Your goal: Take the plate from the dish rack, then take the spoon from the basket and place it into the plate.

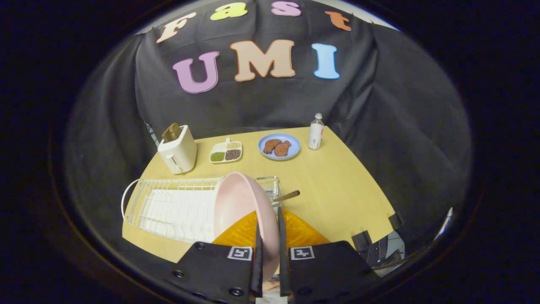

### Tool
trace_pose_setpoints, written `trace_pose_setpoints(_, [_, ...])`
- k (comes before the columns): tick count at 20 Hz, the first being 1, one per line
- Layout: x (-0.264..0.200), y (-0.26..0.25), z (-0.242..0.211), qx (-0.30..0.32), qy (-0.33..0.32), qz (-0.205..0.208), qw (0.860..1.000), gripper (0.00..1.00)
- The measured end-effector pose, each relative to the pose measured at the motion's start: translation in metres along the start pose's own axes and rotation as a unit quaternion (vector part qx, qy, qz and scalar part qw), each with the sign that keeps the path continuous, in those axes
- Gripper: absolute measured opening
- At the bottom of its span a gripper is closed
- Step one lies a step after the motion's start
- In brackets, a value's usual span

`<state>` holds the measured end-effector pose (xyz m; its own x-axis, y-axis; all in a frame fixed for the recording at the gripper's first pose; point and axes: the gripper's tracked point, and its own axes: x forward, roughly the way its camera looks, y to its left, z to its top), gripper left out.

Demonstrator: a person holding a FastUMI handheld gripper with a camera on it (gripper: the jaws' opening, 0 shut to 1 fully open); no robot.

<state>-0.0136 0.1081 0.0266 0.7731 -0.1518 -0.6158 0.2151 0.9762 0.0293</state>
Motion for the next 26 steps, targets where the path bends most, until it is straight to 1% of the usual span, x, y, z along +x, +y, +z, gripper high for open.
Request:
trace_pose_setpoints(3, [0.015, -0.022, -0.032, 0.019, 0.017, 0.012, 1.0, 0.19])
trace_pose_setpoints(6, [0.034, -0.032, -0.066, 0.042, 0.045, 0.038, 0.997, 0.19])
trace_pose_setpoints(12, [0.08, -0.054, -0.113, 0.06, 0.06, 0.06, 0.995, 0.18])
trace_pose_setpoints(13, [0.088, -0.054, -0.12, 0.068, 0.064, 0.071, 0.993, 0.17])
trace_pose_setpoints(14, [0.09, -0.051, -0.123, 0.085, 0.069, 0.087, 0.99, 0.17])
trace_pose_setpoints(16, [0.1, -0.05, -0.129, 0.101, 0.075, 0.111, 0.986, 0.16])
trace_pose_setpoints(21, [0.12, -0.04, -0.135, 0.103, 0.08, 0.166, 0.977, 0.16])
trace_pose_setpoints(25, [0.136, -0.046, -0.141, 0.107, 0.087, 0.179, 0.974, 0.19])
trace_pose_setpoints(26, [0.14, -0.048, -0.143, 0.106, 0.087, 0.176, 0.975, 0.21])
